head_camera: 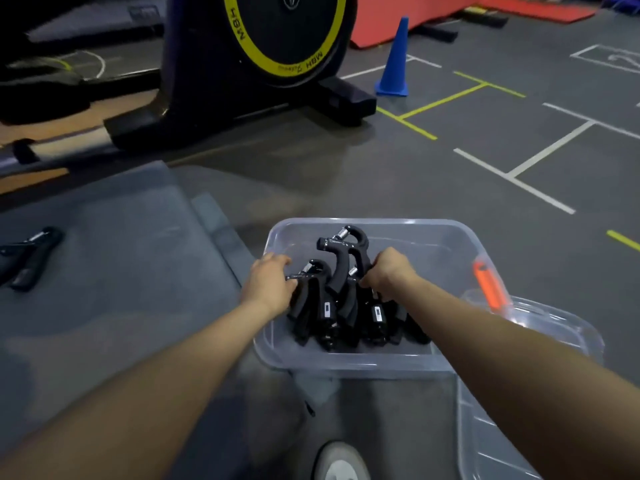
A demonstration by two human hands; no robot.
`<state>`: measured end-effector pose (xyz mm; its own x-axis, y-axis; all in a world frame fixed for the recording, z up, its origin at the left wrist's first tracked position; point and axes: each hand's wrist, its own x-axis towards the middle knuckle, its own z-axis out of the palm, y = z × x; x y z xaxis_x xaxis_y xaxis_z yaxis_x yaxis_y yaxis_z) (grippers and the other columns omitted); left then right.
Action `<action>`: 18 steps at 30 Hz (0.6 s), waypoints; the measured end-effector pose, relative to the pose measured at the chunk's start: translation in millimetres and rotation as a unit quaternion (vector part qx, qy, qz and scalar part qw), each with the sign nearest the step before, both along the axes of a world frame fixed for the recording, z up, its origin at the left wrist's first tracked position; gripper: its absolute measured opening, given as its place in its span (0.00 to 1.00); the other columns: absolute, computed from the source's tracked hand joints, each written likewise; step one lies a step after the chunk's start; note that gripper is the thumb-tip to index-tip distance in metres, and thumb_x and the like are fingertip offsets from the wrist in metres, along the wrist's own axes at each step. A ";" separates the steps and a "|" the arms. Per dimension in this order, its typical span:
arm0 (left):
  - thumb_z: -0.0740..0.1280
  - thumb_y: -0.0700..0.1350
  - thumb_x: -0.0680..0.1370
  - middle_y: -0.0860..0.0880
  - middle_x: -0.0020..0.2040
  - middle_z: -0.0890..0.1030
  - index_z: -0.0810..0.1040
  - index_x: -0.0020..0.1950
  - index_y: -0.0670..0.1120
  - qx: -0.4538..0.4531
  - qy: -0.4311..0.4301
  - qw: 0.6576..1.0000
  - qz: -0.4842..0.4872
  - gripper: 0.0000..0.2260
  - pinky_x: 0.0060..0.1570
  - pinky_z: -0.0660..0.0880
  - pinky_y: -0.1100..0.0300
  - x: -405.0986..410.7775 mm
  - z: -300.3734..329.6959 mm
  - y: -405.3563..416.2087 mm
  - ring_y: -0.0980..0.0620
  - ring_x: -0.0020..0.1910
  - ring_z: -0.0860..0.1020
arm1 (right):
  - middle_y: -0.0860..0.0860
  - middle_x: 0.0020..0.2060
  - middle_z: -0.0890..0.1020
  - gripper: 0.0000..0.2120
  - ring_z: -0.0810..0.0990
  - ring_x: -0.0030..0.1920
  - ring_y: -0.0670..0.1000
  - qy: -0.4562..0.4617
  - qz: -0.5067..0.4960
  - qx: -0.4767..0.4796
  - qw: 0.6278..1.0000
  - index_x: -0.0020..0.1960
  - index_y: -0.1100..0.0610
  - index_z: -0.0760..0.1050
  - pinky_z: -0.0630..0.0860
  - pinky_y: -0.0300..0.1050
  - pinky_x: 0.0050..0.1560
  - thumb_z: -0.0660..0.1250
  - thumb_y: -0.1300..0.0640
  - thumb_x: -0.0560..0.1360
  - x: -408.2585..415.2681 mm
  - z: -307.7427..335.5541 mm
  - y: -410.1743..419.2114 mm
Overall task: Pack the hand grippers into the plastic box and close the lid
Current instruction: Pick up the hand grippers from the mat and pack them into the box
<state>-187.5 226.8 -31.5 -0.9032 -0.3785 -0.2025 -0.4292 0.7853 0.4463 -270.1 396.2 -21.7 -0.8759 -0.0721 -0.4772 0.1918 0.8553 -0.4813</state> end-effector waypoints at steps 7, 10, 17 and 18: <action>0.64 0.41 0.77 0.52 0.73 0.63 0.64 0.71 0.46 -0.075 -0.009 0.995 -0.072 0.23 0.68 0.65 0.54 2.9 -20.8 -2.9 0.51 0.75 0.55 | 0.59 0.41 0.80 0.11 0.81 0.43 0.57 0.008 0.010 0.056 0.998 0.31 0.60 0.66 0.75 0.44 0.41 0.62 0.67 0.71 -2.8 -30.0 -6.7; 0.65 0.39 0.77 0.52 0.74 0.61 0.64 0.71 0.45 -0.097 0.006 0.993 -0.070 0.23 0.70 0.62 0.55 2.0 -27.9 -0.1 0.51 0.77 0.52 | 0.60 0.52 0.82 0.06 0.82 0.53 0.60 0.018 -0.002 0.090 0.996 0.45 0.64 0.75 0.73 0.46 0.43 0.59 0.67 0.74 -2.5 -36.2 -0.7; 0.66 0.39 0.76 0.51 0.74 0.61 0.63 0.71 0.44 -0.103 0.033 0.991 -0.078 0.25 0.70 0.62 0.57 3.7 -32.0 -1.4 0.51 0.76 0.54 | 0.59 0.59 0.78 0.13 0.78 0.59 0.61 0.039 -0.009 0.145 0.989 0.60 0.64 0.74 0.72 0.48 0.50 0.58 0.66 0.77 1.4 -44.2 6.1; 0.66 0.39 0.76 0.52 0.74 0.61 0.63 0.71 0.45 -0.099 0.031 0.992 -0.075 0.25 0.70 0.63 0.56 3.9 -31.1 -1.3 0.52 0.76 0.54 | 0.59 0.60 0.78 0.14 0.77 0.60 0.61 0.042 -0.005 0.148 0.988 0.61 0.64 0.73 0.73 0.49 0.52 0.58 0.66 0.77 2.7 -44.1 6.0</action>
<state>-183.5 225.5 -62.6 -0.9609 -0.2652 -0.0802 -0.2770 0.9131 0.2993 -267.4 402.2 -65.8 -0.9131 0.0693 -0.4018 0.1713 0.9594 -0.2239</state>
